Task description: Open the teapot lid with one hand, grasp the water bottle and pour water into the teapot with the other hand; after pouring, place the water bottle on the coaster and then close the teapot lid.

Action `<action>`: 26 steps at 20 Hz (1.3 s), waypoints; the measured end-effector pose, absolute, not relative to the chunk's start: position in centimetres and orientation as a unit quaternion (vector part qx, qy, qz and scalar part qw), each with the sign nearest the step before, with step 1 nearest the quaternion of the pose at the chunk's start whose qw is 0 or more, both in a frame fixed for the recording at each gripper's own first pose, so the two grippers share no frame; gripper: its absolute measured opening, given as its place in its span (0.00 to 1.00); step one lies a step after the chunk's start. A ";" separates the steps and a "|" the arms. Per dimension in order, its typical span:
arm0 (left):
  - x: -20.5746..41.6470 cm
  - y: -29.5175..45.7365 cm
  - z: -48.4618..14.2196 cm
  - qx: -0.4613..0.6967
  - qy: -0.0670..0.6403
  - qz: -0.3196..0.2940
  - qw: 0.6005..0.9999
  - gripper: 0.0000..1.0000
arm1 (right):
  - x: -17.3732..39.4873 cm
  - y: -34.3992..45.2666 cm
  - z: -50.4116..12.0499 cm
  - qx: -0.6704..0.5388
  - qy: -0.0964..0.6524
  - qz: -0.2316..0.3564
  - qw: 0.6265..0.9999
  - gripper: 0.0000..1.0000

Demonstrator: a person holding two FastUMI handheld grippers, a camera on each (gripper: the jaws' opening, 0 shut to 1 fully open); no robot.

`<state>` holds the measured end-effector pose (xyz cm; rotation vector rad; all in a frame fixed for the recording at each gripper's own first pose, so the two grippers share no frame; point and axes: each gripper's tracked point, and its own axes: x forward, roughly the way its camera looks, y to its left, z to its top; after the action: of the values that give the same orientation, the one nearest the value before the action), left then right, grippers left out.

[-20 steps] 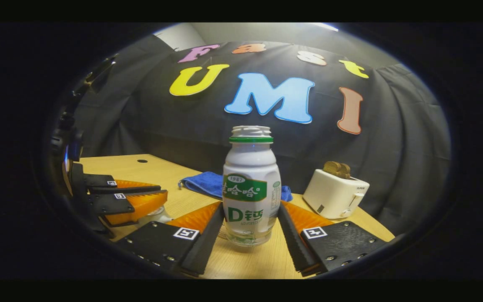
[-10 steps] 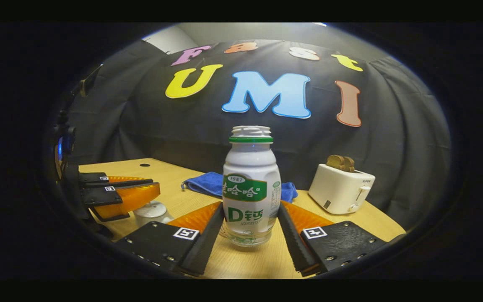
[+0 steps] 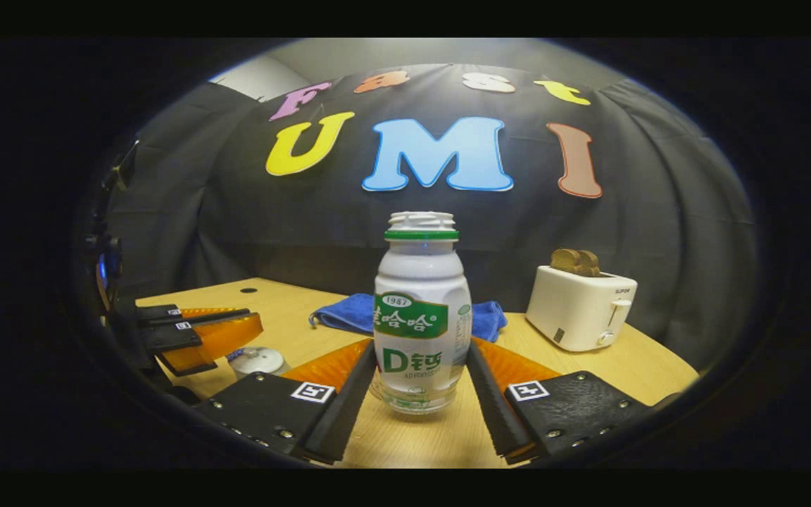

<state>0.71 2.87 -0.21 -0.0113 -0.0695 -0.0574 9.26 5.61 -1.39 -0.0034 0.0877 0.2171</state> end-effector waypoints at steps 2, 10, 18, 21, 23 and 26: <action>0.7 3.0 -0.3 -0.011 -0.034 -0.028 0.999 0.23 | 10.0 5.9 -1.3 0.026 0.052 0.119 0.991 0.75; 0.8 4.3 -0.4 -0.032 -0.035 -0.016 0.999 0.31 | 13.3 6.8 -1.1 0.012 0.065 0.127 0.990 0.75; 1.1 4.6 -0.8 -0.032 -0.030 -0.008 0.999 0.22 | 14.4 7.6 -4.4 0.010 0.099 0.137 0.986 0.75; 1.1 4.5 -1.0 -0.030 -0.028 -0.010 0.999 0.22 | 14.6 7.6 -5.2 0.013 0.108 0.136 0.985 0.75; 0.9 4.7 -0.9 -0.031 -0.030 -0.009 0.999 0.22 | 14.7 7.8 -5.1 0.008 0.108 0.140 0.984 0.75; 0.9 4.8 -0.8 -0.034 -0.033 -0.006 0.999 0.22 | 14.6 8.0 -5.3 0.002 0.107 0.142 0.984 0.75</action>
<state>0.92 4.81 -0.77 -0.0686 -0.0651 -0.0117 14.63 8.02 -5.26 0.0040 0.2155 0.2848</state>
